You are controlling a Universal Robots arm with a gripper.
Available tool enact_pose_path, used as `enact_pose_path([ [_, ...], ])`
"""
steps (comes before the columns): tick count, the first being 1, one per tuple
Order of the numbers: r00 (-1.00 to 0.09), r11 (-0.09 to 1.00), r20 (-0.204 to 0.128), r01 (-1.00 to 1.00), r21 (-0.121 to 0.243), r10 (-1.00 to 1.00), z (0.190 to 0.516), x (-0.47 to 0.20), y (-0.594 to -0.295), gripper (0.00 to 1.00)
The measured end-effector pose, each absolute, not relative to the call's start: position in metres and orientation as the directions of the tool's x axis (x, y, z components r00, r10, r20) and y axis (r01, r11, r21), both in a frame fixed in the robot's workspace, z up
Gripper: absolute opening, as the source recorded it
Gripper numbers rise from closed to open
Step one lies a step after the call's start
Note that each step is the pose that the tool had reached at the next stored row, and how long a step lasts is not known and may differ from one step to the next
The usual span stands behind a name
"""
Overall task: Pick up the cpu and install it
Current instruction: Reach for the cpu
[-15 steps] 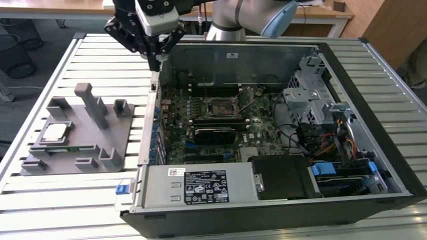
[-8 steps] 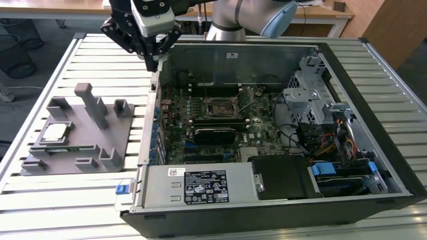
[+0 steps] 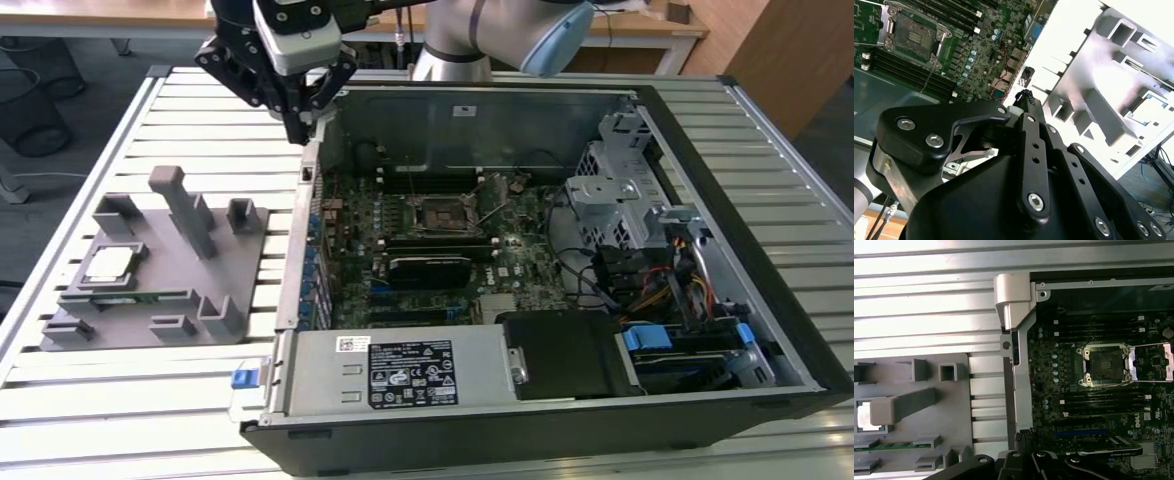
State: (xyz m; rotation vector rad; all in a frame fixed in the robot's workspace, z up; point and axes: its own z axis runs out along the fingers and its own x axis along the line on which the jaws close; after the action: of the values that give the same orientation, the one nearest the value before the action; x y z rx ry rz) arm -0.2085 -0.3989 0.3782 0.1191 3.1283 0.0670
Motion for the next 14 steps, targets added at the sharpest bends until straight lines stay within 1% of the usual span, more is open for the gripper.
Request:
enact_pose_path([
  [14, -0.997, 0.996, -0.006, 0.076, 0.043, 0.076, 0.3763, -0.2188, -0.3989, 0.11],
])
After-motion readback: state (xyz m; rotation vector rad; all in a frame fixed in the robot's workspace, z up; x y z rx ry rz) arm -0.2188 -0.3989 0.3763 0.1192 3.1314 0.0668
